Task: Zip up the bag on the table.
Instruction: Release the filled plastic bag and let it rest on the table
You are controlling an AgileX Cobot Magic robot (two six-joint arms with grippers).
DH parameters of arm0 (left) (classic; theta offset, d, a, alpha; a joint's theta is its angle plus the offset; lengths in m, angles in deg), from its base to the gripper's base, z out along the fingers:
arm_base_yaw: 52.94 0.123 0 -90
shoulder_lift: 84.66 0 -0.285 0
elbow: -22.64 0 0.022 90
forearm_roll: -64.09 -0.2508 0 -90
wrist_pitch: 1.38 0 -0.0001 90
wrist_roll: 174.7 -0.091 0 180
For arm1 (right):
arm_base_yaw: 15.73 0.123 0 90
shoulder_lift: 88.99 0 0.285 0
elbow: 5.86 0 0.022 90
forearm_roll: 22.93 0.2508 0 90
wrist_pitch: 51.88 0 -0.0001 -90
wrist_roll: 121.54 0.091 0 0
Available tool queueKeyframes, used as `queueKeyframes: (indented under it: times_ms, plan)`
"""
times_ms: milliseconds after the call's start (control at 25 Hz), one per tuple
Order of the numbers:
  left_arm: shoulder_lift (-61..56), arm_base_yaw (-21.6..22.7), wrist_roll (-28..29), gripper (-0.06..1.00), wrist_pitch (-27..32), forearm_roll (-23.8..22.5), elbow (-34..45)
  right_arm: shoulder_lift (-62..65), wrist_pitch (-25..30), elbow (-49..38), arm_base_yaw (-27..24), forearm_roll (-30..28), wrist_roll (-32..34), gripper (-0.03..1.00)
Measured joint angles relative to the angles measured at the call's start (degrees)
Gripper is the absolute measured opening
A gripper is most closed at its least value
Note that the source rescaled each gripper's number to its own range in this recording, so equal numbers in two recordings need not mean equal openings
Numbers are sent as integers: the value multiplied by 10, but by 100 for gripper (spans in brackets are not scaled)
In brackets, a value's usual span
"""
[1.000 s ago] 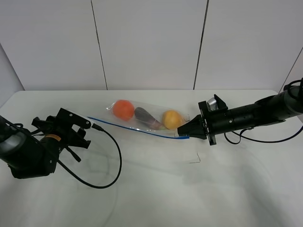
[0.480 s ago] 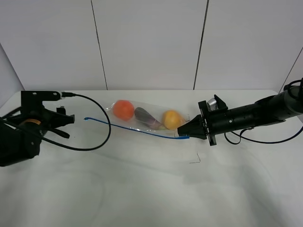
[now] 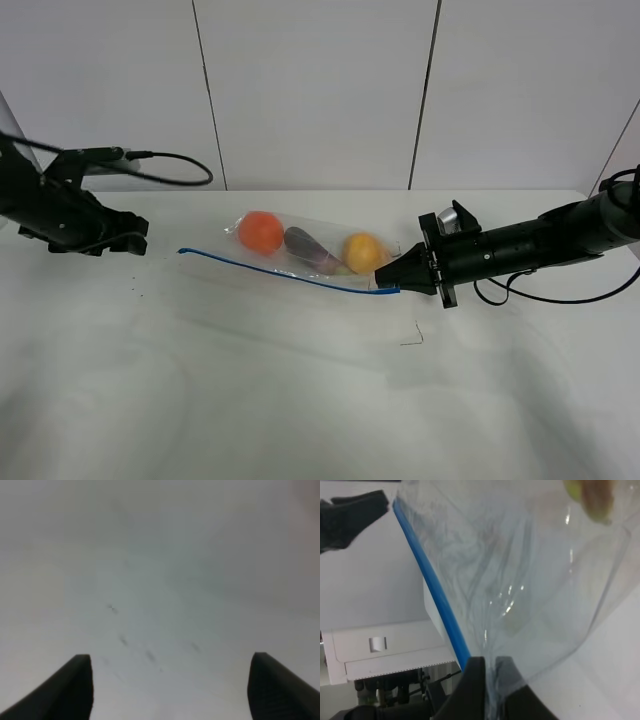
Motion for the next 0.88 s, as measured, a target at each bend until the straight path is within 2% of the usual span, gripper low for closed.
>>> queueKeyframes:
  times_ms: [120, 240, 360, 480, 600, 840, 880]
  plan:
    - [0, 0, 18, 92, 84, -2, -69, 0, 0, 0, 0, 0, 0, 0]
    - [0, 0, 42, 95, 132, -7, -107, 0, 0, 0, 0, 0, 0, 0]
    - [0, 0, 87, 96, 179, -35, -125, 0, 0, 0, 0, 0, 0, 0]
    - [0, 0, 135, 96, 235, -93, -129, 0, 0, 0, 0, 0, 0, 0]
    - [0, 0, 159, 96, 297, -122, -129, 0, 0, 0, 0, 0, 0, 0]
    - [0, 0, 181, 96, 414, -109, -129, 0, 0, 0, 0, 0, 0, 0]
    - [0, 0, 182, 96, 415, -108, -129, 0, 0, 0, 0, 0, 0, 0]
